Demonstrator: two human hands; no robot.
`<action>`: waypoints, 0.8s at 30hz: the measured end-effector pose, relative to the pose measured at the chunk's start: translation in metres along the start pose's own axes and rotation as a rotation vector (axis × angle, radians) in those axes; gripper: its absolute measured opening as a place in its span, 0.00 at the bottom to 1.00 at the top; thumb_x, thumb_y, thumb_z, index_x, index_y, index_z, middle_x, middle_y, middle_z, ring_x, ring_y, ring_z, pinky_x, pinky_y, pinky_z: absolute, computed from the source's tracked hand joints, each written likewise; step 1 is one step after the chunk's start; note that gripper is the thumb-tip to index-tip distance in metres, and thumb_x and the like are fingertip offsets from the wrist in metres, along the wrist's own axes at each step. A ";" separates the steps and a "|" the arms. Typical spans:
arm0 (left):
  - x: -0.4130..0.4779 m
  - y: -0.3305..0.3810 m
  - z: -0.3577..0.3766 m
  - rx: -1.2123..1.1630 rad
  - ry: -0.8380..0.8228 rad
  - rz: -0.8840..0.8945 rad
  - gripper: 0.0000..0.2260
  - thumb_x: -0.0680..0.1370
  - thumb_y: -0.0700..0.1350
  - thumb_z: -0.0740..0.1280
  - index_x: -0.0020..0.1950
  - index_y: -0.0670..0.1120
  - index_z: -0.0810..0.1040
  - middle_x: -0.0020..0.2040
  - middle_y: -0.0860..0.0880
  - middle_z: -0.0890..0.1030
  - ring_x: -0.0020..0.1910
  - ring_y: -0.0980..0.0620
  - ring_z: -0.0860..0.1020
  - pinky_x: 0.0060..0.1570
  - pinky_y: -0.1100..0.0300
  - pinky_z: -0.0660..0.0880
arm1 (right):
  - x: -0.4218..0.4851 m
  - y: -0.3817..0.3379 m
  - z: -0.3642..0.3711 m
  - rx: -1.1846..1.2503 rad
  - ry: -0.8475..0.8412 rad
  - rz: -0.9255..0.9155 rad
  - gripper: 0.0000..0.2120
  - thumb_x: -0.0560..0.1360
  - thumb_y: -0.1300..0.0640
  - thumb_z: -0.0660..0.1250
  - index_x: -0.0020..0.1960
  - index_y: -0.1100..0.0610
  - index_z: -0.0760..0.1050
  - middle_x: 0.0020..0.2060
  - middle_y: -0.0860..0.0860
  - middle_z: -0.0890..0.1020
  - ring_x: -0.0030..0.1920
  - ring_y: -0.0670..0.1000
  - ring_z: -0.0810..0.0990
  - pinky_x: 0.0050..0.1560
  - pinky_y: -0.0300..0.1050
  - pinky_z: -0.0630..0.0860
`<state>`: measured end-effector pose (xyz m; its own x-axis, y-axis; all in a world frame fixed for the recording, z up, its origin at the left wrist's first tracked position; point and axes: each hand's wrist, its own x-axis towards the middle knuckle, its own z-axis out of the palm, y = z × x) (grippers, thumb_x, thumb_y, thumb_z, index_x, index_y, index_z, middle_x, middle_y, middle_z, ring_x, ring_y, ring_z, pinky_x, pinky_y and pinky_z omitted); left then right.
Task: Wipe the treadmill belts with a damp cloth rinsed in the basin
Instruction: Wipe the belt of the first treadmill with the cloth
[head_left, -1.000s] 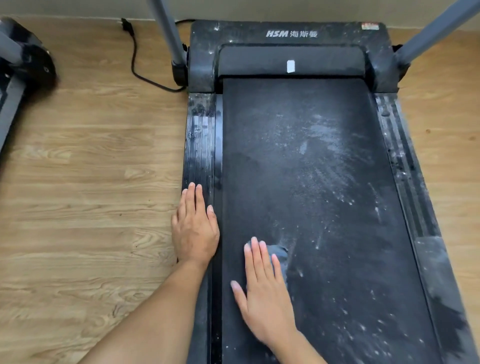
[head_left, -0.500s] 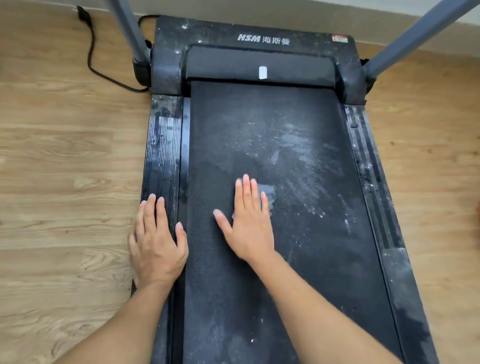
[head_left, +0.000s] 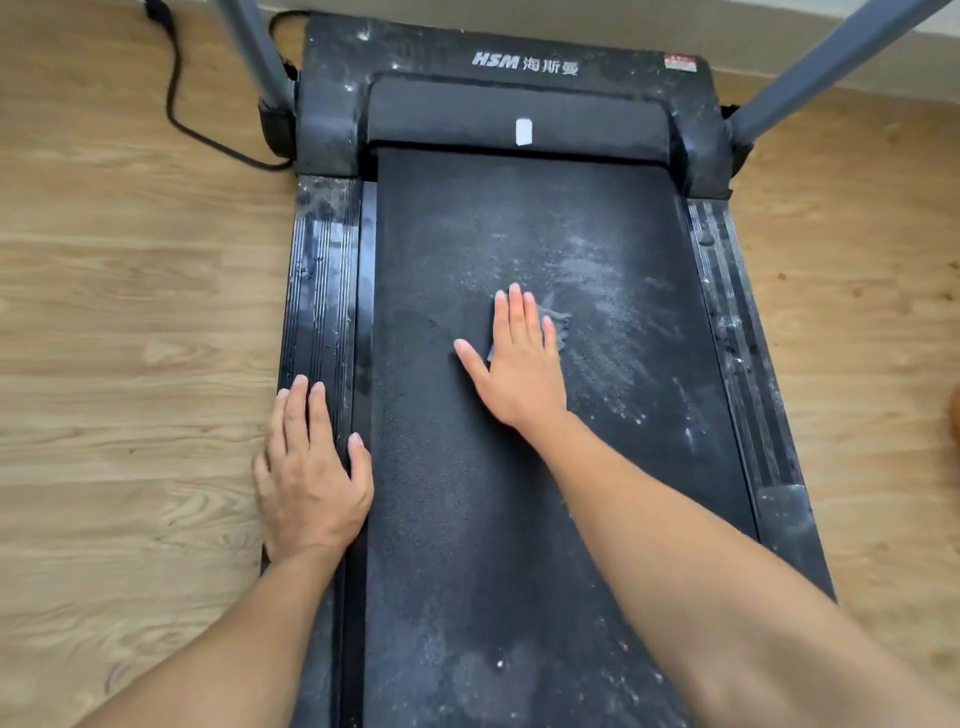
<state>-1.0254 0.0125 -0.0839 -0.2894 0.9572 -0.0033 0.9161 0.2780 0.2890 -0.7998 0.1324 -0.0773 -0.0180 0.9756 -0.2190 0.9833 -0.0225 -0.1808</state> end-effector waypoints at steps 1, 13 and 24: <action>0.000 0.000 0.000 0.000 -0.005 0.002 0.31 0.79 0.55 0.57 0.82 0.45 0.64 0.85 0.50 0.59 0.83 0.47 0.58 0.69 0.39 0.68 | -0.002 0.006 0.000 -0.002 -0.001 -0.002 0.43 0.82 0.29 0.45 0.86 0.57 0.42 0.85 0.51 0.42 0.84 0.50 0.37 0.83 0.57 0.43; 0.000 0.000 -0.001 -0.008 -0.016 -0.002 0.31 0.80 0.54 0.57 0.82 0.45 0.64 0.85 0.50 0.60 0.83 0.47 0.59 0.69 0.40 0.69 | -0.161 0.032 0.034 -0.020 -0.001 0.026 0.43 0.83 0.29 0.46 0.86 0.57 0.45 0.85 0.51 0.43 0.85 0.52 0.41 0.83 0.55 0.44; 0.000 0.001 -0.002 0.013 -0.045 0.001 0.31 0.80 0.55 0.57 0.82 0.46 0.63 0.85 0.51 0.59 0.84 0.49 0.57 0.69 0.38 0.70 | -0.147 0.077 0.015 -0.058 -0.032 -0.037 0.44 0.82 0.29 0.49 0.86 0.56 0.40 0.85 0.51 0.38 0.84 0.51 0.36 0.83 0.57 0.45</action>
<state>-1.0248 0.0129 -0.0821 -0.2760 0.9600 -0.0467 0.9198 0.2779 0.2770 -0.7244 -0.0160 -0.0731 -0.0592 0.9680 -0.2439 0.9907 0.0270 -0.1334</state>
